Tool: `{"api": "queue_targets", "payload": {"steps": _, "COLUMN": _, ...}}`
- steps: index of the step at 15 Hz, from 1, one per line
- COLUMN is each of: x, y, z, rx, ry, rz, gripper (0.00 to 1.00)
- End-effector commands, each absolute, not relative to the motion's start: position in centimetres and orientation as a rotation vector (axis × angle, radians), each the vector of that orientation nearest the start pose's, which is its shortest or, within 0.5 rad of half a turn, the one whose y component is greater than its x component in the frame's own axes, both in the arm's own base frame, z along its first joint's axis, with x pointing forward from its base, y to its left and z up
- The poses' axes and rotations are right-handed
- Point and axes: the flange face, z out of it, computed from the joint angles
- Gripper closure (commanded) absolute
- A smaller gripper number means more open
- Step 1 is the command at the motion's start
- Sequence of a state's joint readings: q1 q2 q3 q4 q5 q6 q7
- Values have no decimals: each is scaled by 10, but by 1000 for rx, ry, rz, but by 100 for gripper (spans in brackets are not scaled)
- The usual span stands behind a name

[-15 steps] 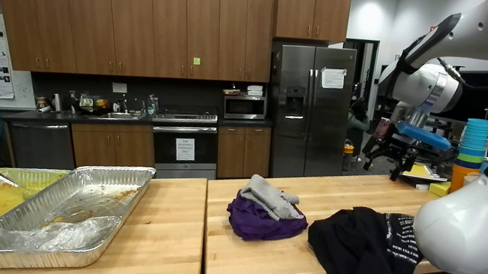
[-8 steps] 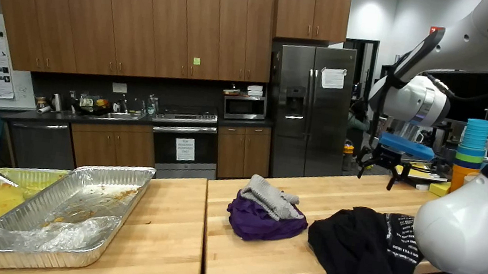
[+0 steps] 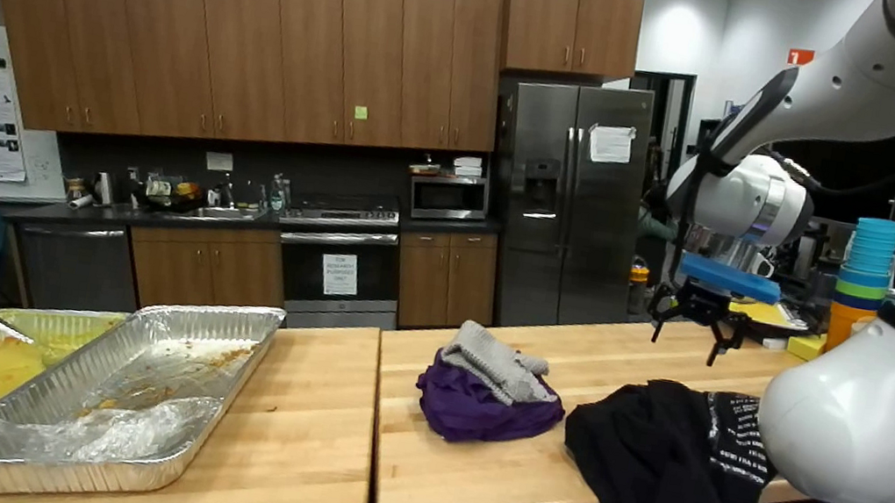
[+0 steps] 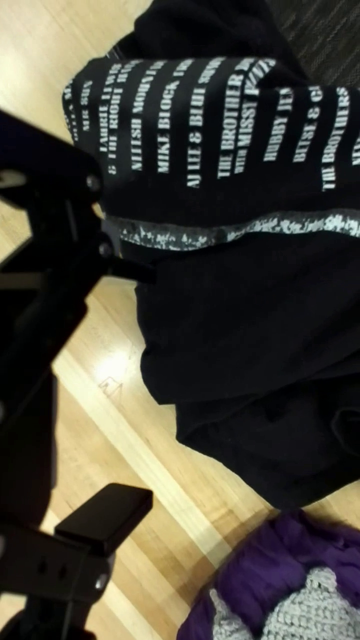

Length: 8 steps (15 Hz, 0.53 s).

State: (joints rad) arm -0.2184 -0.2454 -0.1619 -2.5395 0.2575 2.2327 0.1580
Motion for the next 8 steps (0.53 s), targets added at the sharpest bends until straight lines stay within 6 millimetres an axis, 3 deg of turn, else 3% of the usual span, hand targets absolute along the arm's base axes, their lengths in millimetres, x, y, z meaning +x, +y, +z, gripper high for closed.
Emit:
{"api": "queue_targets", "payload": {"steps": 1, "x": 408, "y": -145, "z": 344, "rx": -2721, "ry": 1047, "rz": 91, "gripper": 0}}
{"api": "queue_targets", "payload": {"steps": 8, "x": 405, "y": -137, "z": 334, "rx": -2713, "ry": 1072, "rz": 152, "gripper": 0}}
